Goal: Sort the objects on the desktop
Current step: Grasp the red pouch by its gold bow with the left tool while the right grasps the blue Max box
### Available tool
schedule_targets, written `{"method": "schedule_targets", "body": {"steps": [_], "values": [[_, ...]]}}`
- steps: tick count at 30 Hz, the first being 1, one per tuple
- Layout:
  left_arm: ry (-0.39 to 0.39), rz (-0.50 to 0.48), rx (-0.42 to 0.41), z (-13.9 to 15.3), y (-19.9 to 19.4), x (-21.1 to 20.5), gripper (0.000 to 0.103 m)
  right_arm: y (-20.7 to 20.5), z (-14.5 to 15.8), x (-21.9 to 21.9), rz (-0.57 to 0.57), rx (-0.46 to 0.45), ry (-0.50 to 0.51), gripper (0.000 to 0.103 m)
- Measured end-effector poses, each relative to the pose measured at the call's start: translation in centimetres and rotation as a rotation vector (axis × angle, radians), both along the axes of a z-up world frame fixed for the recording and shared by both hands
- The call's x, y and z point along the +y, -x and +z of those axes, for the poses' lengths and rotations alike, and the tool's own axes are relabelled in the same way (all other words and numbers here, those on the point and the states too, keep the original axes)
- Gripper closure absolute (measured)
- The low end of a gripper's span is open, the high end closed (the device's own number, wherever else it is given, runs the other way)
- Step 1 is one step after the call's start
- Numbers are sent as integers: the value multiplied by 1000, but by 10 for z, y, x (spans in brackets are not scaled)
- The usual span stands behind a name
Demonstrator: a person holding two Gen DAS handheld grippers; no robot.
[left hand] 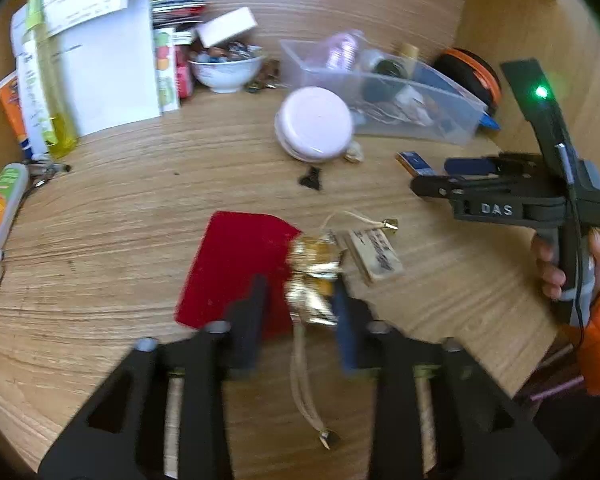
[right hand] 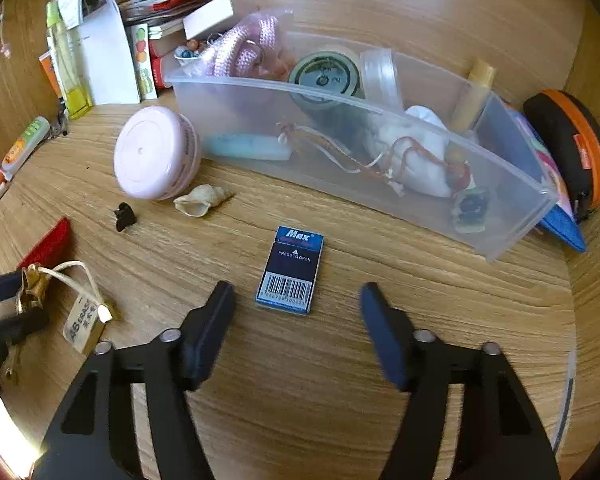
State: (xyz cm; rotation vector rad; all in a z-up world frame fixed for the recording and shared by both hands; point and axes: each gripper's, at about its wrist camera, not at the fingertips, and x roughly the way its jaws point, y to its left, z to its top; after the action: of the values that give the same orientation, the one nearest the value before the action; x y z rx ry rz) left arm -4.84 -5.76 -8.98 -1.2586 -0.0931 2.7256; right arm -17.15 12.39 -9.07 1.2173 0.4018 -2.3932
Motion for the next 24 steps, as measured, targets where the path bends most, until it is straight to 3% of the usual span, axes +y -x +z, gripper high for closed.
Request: {"method": "schedule_targets", "body": {"steps": [6,14,24], "values": [[3,70,70,18,3,-15,79,4,0,-2,16,2,12,78],[-27,89,136,43,3,-24,79,-1,4,0,20,34,21,78],[-48,47,181,75,24,-7,79,-16,49,25,25,110,129,78]]}}
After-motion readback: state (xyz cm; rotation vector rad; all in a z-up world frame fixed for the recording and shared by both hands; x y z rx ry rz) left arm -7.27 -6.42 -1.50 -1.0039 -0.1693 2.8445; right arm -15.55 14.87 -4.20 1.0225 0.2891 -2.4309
